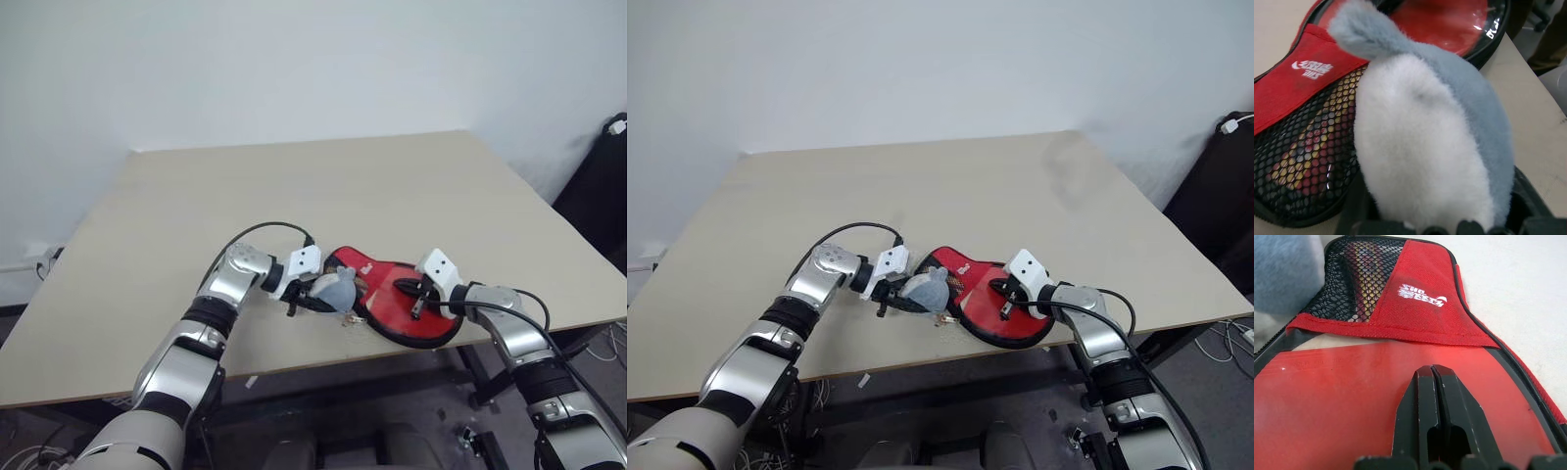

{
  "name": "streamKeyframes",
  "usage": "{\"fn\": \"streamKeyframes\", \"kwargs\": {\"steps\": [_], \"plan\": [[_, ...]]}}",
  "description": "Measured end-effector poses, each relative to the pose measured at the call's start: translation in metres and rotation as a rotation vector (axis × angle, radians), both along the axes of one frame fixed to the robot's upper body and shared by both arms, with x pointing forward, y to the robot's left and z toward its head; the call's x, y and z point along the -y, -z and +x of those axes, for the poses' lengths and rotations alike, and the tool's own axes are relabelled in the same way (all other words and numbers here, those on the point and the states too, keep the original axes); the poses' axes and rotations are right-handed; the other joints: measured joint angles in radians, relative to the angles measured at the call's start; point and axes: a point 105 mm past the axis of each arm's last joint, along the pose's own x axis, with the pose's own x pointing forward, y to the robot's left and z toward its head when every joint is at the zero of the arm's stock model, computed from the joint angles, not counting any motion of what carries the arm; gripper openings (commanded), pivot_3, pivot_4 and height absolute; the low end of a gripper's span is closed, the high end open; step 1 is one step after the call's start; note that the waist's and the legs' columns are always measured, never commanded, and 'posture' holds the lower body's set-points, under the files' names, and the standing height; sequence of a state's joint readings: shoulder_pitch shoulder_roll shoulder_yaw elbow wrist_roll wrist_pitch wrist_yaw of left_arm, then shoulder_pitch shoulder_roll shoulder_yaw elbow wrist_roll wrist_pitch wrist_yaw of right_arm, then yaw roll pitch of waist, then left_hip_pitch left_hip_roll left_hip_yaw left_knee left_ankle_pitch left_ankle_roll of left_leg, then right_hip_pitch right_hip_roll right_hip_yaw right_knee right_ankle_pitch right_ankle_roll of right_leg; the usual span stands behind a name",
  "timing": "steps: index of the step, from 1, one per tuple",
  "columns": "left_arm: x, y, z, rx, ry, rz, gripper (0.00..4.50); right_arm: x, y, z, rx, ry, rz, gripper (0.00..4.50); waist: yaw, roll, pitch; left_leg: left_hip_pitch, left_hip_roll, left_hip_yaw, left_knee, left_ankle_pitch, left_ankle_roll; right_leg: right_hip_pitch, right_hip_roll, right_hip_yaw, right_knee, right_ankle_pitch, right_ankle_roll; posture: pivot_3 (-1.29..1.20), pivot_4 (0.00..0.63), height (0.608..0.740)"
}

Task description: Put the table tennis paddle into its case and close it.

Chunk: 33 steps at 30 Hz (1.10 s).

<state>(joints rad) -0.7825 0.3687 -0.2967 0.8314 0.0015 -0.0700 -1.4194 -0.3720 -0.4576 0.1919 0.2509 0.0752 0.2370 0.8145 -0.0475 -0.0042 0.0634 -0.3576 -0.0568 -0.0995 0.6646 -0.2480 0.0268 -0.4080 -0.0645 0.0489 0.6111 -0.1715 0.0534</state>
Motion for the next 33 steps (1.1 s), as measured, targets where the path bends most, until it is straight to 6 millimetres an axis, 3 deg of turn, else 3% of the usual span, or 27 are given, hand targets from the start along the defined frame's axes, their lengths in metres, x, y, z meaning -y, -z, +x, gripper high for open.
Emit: {"fn": "streamKeyframes", "kwargs": {"steps": [6,19,28,33], "plan": [[-0.003,-0.001,0.001,0.003,-0.011,-0.002,0.62,-0.001,0.000,-0.001,-0.001,-0.004,-0.001,0.00,0.000,0.000,0.000,0.000,0.000,0.000,0.000,0.000,0.000,0.000,0.000,0.000,0.000,0.000,0.000,0.00,0.000,0.740],[-0.037,-0.002,0.012,0.065,-0.113,0.075,0.59,-0.004,0.001,-0.002,-0.002,-0.018,-0.003,0.00,-0.001,0.000,0.000,0.001,0.003,0.000,-0.001,0.000,0.000,0.000,0.003,0.000,0.000,0.000,0.000,0.00,0.000,0.740],[-0.058,0.002,0.034,0.177,-0.259,0.139,0.59,-0.007,0.003,-0.004,-0.010,-0.036,-0.004,0.00,-0.001,-0.001,0.000,0.005,0.015,0.004,0.001,0.000,-0.001,0.002,0.012,-0.001,0.000,0.000,0.000,0.00,0.000,0.740],[-0.078,0.001,0.050,0.263,-0.374,0.229,0.59,-0.008,0.005,-0.006,-0.018,-0.043,-0.005,0.00,-0.001,-0.001,0.000,0.008,0.022,0.005,0.000,-0.002,-0.004,0.001,0.014,-0.008,-0.001,-0.001,-0.002,0.00,0.000,0.740]]}}
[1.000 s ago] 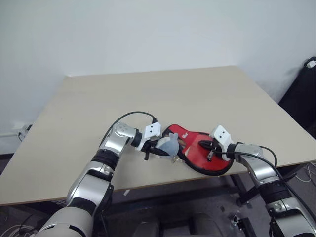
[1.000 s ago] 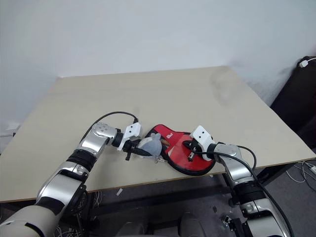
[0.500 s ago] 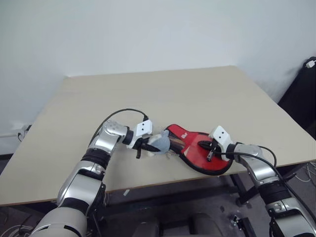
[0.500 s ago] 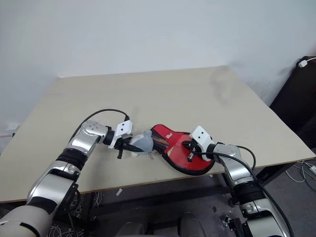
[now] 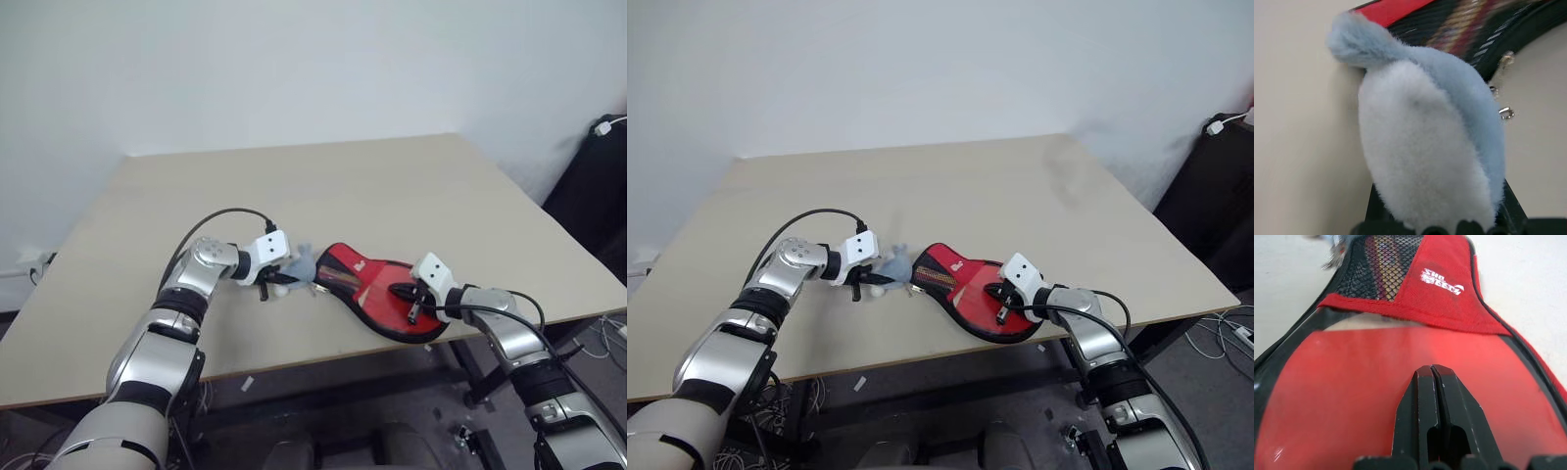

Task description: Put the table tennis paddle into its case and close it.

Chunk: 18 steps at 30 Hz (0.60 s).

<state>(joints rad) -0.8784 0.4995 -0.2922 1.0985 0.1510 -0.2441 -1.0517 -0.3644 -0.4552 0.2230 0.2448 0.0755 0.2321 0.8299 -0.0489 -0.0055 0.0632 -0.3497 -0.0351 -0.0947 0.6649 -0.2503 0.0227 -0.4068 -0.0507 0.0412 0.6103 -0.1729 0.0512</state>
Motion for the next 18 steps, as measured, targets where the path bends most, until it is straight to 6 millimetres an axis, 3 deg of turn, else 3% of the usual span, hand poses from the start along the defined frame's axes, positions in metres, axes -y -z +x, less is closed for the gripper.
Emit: {"fn": "streamKeyframes", "kwargs": {"steps": [10,18], "plan": [[-0.008,0.002,0.003,0.013,-0.033,0.044,0.59,-0.001,0.001,-0.003,0.000,-0.007,0.002,0.00,0.000,0.000,0.000,0.003,0.003,0.003,0.000,0.000,-0.001,0.000,0.000,-0.001,0.000,0.000,0.000,0.00,0.000,0.740],[-0.020,0.003,0.025,0.117,-0.221,0.127,0.59,-0.003,0.000,-0.004,-0.001,-0.016,0.000,0.00,0.000,-0.001,0.000,0.003,0.007,0.006,-0.001,0.000,-0.001,-0.001,0.002,-0.003,0.000,0.001,0.001,0.00,0.000,0.740]]}}
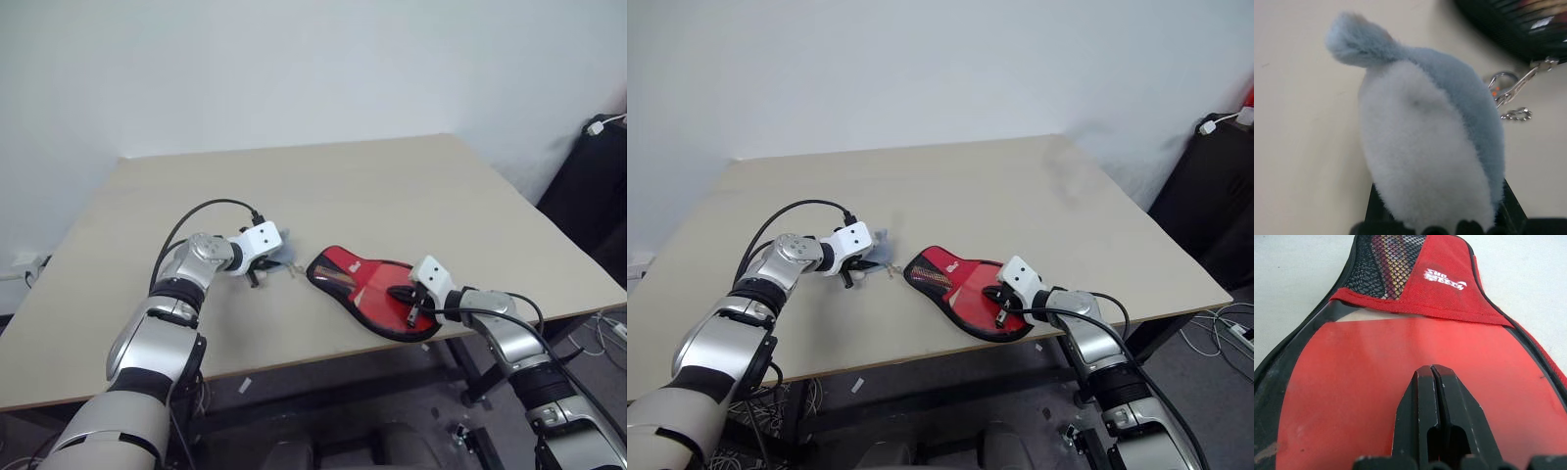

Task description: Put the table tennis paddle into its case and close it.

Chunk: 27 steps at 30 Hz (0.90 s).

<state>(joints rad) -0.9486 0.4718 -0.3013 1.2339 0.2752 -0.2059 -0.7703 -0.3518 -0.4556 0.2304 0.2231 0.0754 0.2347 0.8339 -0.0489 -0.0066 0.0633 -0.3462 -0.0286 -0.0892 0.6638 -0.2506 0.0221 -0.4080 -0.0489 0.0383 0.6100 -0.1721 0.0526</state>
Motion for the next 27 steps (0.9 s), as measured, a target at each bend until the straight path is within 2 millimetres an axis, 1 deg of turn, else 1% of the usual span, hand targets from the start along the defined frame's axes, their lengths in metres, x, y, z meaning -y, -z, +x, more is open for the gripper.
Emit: {"fn": "streamKeyframes", "kwargs": {"steps": [8,9,11,13,16,20,27], "plan": [[-0.002,0.002,0.003,0.028,-0.033,0.025,0.59,-0.001,0.002,-0.001,-0.007,-0.003,-0.002,0.00,-0.001,-0.001,0.000,0.001,0.006,0.002,-0.002,-0.001,-0.001,0.000,0.000,-0.007,-0.004,-0.001,-0.002,0.00,0.000,0.740],[-0.002,0.002,0.003,0.029,-0.036,0.023,1.12,-0.001,0.002,-0.001,-0.008,-0.003,-0.002,0.00,-0.001,-0.001,0.000,0.001,0.006,0.002,-0.002,-0.001,-0.001,0.000,0.000,-0.008,-0.005,-0.001,-0.002,0.00,0.000,0.740],[-0.002,0.002,0.004,0.028,-0.051,0.010,1.57,-0.001,0.002,-0.001,-0.009,-0.003,-0.002,0.00,-0.001,-0.001,0.000,-0.001,0.008,0.001,-0.002,-0.001,-0.001,-0.001,-0.001,-0.011,-0.007,-0.001,-0.002,0.00,0.000,0.740],[-0.003,0.001,0.004,0.024,-0.060,0.003,2.27,0.000,0.002,-0.001,-0.009,-0.002,-0.002,0.00,-0.001,0.000,0.000,-0.002,0.009,0.000,-0.002,-0.001,-0.001,-0.001,-0.001,-0.016,-0.011,-0.001,-0.002,0.00,0.000,0.740],[-0.004,0.001,0.004,0.013,-0.064,-0.015,2.98,0.000,0.002,-0.001,-0.009,-0.002,-0.003,0.00,0.000,0.000,0.000,-0.006,0.013,-0.003,-0.002,-0.001,-0.001,0.000,-0.002,-0.025,-0.018,-0.001,-0.002,0.00,0.000,0.740],[-0.001,0.000,0.002,-0.005,-0.055,-0.046,2.98,0.000,0.002,-0.002,-0.010,-0.007,-0.001,0.00,0.001,0.000,0.000,-0.006,0.013,-0.001,-0.002,-0.001,-0.001,-0.001,-0.003,-0.025,-0.018,-0.001,-0.001,0.00,0.000,0.740],[0.010,-0.009,0.000,-0.052,-0.038,-0.221,2.98,-0.002,0.000,-0.001,-0.004,-0.015,0.002,0.00,0.001,0.000,0.000,-0.006,0.013,0.000,-0.002,-0.001,-0.001,-0.001,-0.003,-0.024,-0.018,0.001,-0.001,0.00,0.000,0.740]]}}
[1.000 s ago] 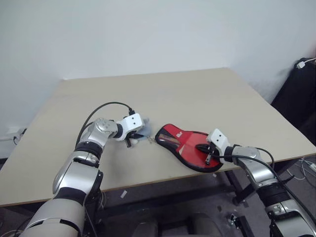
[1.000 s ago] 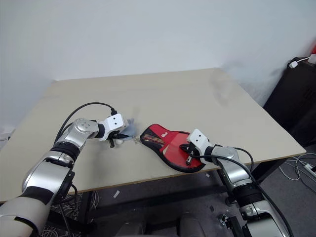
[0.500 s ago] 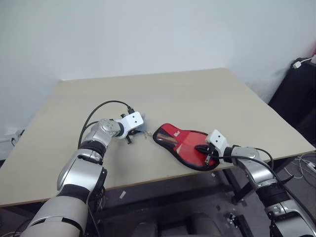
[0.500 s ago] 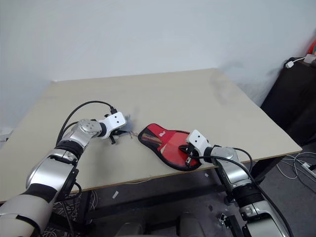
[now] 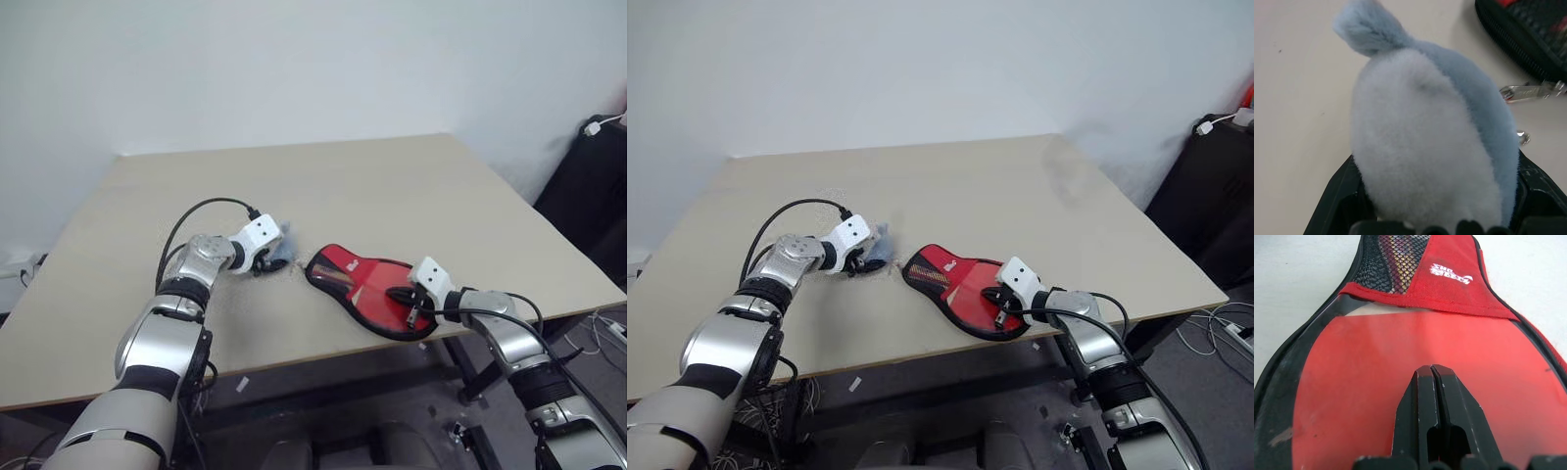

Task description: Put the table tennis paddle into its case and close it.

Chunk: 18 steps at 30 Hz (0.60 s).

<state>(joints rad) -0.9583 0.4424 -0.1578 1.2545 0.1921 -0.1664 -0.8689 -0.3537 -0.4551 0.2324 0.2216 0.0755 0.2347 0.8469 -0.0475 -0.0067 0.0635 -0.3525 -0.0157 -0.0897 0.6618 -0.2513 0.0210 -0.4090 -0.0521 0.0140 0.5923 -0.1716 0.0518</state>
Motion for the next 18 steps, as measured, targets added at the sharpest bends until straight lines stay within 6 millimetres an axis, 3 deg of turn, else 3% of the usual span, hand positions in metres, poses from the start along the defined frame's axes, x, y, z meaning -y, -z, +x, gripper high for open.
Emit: {"fn": "streamKeyframes", "kwargs": {"steps": [3,7,12,18], "plan": [[0.002,-0.009,0.001,0.009,0.004,-0.071,2.98,-0.001,-0.001,0.000,0.004,-0.005,0.002,0.00,0.000,0.000,0.000,0.000,-0.002,0.001,0.000,-0.001,-0.002,0.000,0.000,0.002,0.000,0.007,-0.008,0.00,0.000,0.740],[-0.003,-0.018,0.006,0.042,-0.039,-0.095,2.98,-0.002,-0.003,0.001,0.008,-0.010,0.004,0.00,0.000,0.000,0.000,0.000,-0.003,0.000,0.000,-0.002,-0.003,0.000,0.000,0.002,0.002,0.008,-0.008,0.00,0.000,0.740],[-0.008,-0.019,0.009,0.048,-0.088,-0.121,4.36,-0.004,-0.005,0.003,0.014,-0.012,0.007,0.00,0.000,-0.001,0.000,-0.002,-0.006,-0.002,0.000,-0.003,-0.005,-0.001,0.000,0.004,0.003,0.011,-0.012,0.00,0.000,0.740],[-0.021,-0.028,0.012,0.080,-0.154,-0.167,4.49,-0.004,-0.005,0.004,0.014,-0.013,0.006,0.00,0.000,-0.001,0.000,-0.002,-0.007,-0.003,-0.001,-0.004,-0.006,-0.001,0.000,0.006,0.003,0.011,-0.012,0.00,0.000,0.740]]}}
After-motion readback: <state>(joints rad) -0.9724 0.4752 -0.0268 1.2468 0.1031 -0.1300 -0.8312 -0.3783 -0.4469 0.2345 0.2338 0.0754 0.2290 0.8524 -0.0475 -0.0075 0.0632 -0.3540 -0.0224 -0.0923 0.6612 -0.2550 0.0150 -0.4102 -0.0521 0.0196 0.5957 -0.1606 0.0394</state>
